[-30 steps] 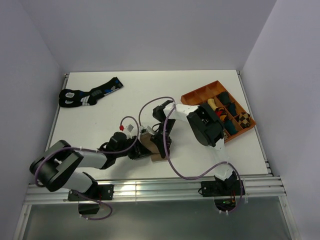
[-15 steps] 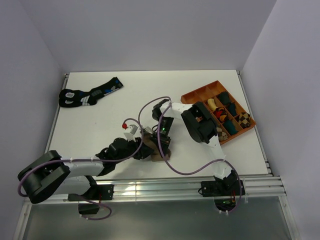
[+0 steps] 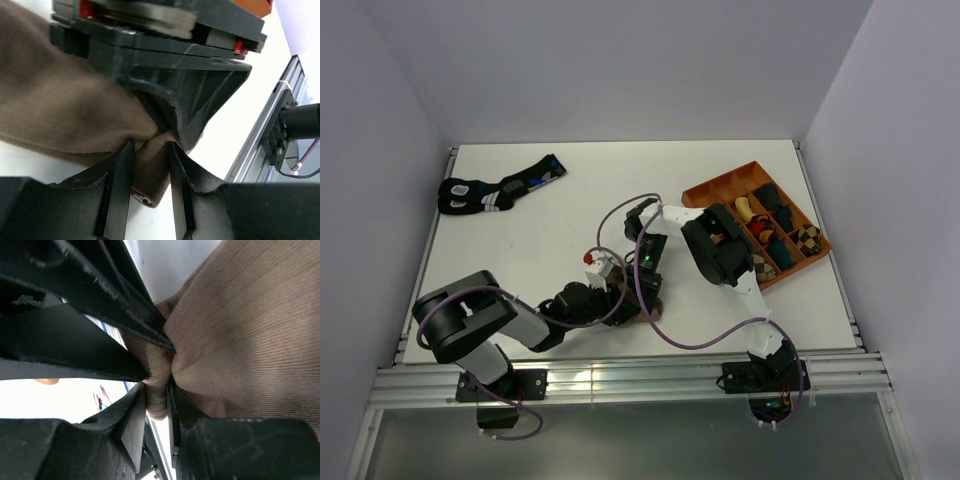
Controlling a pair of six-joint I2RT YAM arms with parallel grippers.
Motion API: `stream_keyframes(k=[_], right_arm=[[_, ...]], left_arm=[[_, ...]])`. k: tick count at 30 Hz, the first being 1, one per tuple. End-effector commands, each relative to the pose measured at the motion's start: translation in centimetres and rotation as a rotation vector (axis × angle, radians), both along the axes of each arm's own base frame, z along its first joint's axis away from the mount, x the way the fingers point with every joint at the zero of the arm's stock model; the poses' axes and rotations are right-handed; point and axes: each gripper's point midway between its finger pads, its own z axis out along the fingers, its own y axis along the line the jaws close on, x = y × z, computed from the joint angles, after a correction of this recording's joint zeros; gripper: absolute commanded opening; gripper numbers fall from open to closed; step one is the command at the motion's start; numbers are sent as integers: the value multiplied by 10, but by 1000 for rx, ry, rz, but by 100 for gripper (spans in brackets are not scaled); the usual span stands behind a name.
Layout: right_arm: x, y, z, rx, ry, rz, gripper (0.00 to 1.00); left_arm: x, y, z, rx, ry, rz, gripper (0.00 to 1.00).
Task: Roll the socks
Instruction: Roll the sock at the center of the board.
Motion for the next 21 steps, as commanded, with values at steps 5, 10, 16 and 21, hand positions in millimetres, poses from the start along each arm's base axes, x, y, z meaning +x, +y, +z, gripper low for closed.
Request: stream_keyframes(k=[5,10,16,21], right_arm=[[11,-1,-12,-1,-63,16,28],[12,-1,-14,-6,-70,10,28],[13,-1,-16,-14,-70,-4,28],[14,0,-17,-24,-73,-17,27]], left_arm=[[-15,-11,13,-72,-35,-62,39],[-24,-11,17,-85,-36,-107,39],[-31,-12,10,-61,-14,-153,42],[-33,-15,2,-36,13,-167,39]])
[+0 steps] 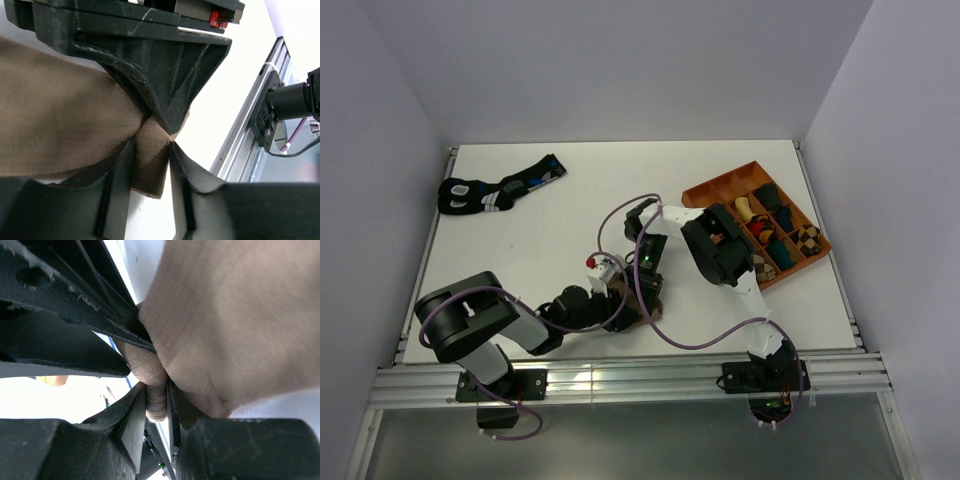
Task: Roll the socks
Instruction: Roll the sock at the center of the board.
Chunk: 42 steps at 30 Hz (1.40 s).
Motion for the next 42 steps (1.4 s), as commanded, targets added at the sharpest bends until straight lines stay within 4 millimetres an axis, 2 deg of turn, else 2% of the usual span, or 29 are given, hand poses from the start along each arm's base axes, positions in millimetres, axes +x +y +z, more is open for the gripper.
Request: stream_keyframes(k=[1,5,6,8,9,10,12,13,16,22,28,30,35,36,37,39,42], right_arm=[[16,5,-16,23,-89,-2,27],[18,7,-15,17,-109,-29,27],[19,7,-15,16,-119,-34,27],[24,7,-17,2,-163,-57,28],[24,6,-18,-21,-166,-77,28],[29,10,-16,-2,-201,-85,28],[28,8,-15,-7,-219,-95,32],[31,11,-14,3,-240,-110,37],[41,13,2,36,-329,-134,41],[59,11,26,89,-501,-165,43],[68,-2,37,120,-636,-143,43],[65,-10,34,126,-661,-112,43],[65,-17,47,201,-786,-65,44],[62,-22,43,203,-796,-49,45],[64,-21,50,232,-838,-49,45],[58,-24,50,270,-854,-9,45],[48,-25,59,351,-886,32,47]], left_arm=[[-14,-9,-2,5,19,-85,38],[-15,-8,-7,28,50,-77,25],[-14,-9,-8,30,57,-76,18],[-16,-6,-12,46,73,-71,10],[-16,-4,-14,54,85,-64,1],[-17,-3,-15,56,92,-62,0],[-19,1,-17,54,118,-43,0],[-20,3,-19,57,126,-37,0],[-22,6,-24,61,163,-18,0],[-29,17,-34,58,241,25,0],[-37,27,-43,36,336,52,0],[-40,28,-46,27,375,56,0],[-40,33,-45,-23,464,77,0],[-43,34,-46,-24,496,76,0],[-41,36,-45,-33,507,84,0],[-43,37,-47,-34,550,85,0],[-41,38,-48,-30,612,96,0]])
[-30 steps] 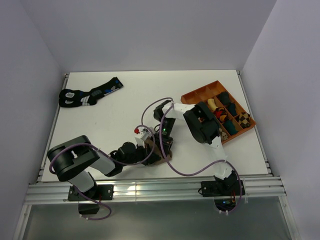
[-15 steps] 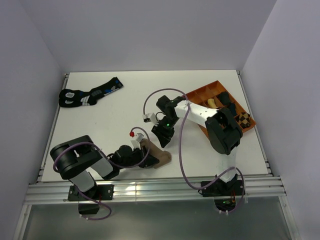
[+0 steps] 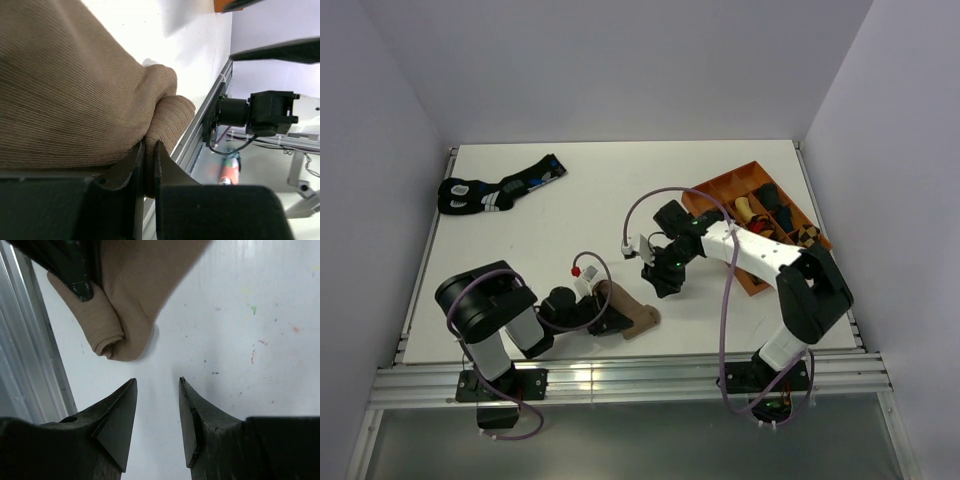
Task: Roll the socks
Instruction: Roll the sock at the center of the board.
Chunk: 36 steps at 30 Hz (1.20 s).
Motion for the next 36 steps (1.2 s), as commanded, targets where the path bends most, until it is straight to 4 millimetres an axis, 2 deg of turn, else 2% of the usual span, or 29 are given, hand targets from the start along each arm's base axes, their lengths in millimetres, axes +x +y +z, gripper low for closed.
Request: stream_keyframes(k=[1,5,8,10,11,13,14,15,17,18,22,36], right_arm=[[5,6,18,109,-136,105,47],[-12,7,21,151,-178,207,49],[-23,5,14,146,-210,264,51],[-26,8,15,158,-250,293,52],[-34,7,10,151,-251,320,53],[-36,11,10,160,-298,341,54],[-41,7,2,138,-308,350,54],[-44,16,7,164,-355,375,55],[-49,13,-1,149,-392,386,55],[-52,21,4,175,-434,406,55],[-62,25,1,183,-486,443,55],[-79,38,-23,126,-557,552,53]], left_arm=[[-24,22,-40,132,194,-31,0],[-26,23,-42,127,267,-27,0],[-27,25,-44,119,317,-17,1],[-28,25,-43,110,336,-20,0],[-29,25,-44,104,354,-19,0],[-30,25,-43,92,371,-20,0],[-32,24,-43,85,381,-24,0],[-32,23,-43,83,387,-26,0],[-32,22,-42,73,396,-28,0],[-33,23,-42,74,400,-29,0],[-33,22,-42,66,414,-30,0],[-33,18,-41,50,433,-52,0]])
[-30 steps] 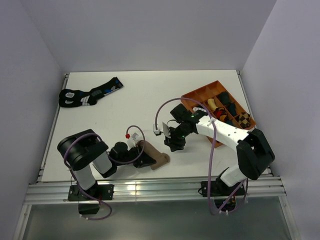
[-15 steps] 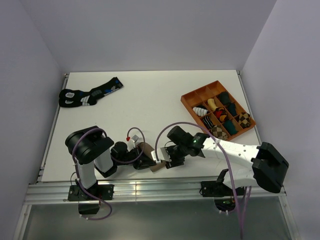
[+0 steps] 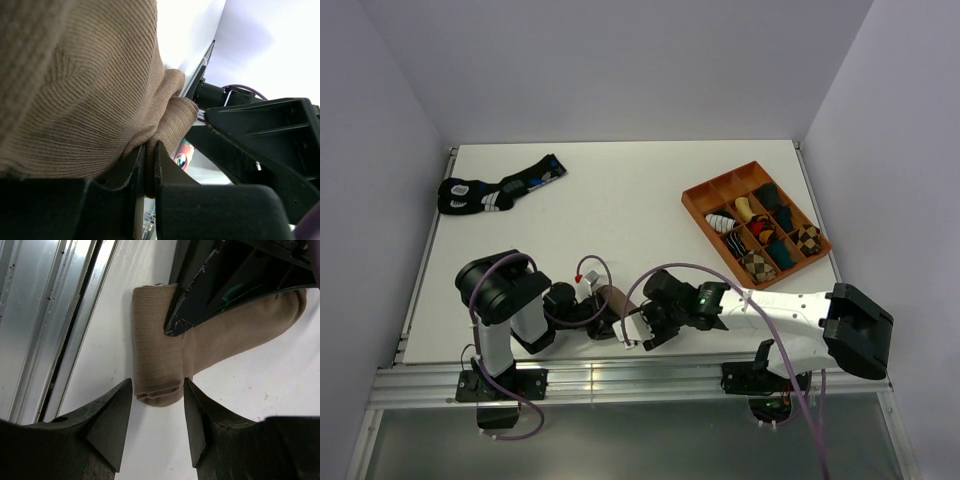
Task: Roll the socks
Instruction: Roll the sock at the center of the board.
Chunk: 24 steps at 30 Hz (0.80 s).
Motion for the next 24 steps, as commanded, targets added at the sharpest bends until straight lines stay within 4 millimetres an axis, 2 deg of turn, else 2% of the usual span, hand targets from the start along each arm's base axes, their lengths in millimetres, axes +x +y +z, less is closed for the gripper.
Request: stream_keyframes(k=[1,10,16,18,19,22,24], right_arm=[[4,6,-6,1,-47,17,52],[-3,8,-21,-47,-34,46,48],[-3,6,-32,-99,-13,36,36],[-4,4,-35,-122,-1,27,30],[-3,3,-36,-132,-1,20,29],[-3,2,-37,-148,14,-3,25],[0,1,-36,-154,6,-23,24]], left_arm=[[-20,17,-34,124,105,-25,0],[-17,17,-32,124,100,-37,0],[-8,14,-25,117,79,-43,1],[1,12,-18,111,51,-34,8],[1,15,-22,141,56,-36,9],[20,13,-9,149,-23,-34,18],[30,19,-5,184,-28,-17,21]])
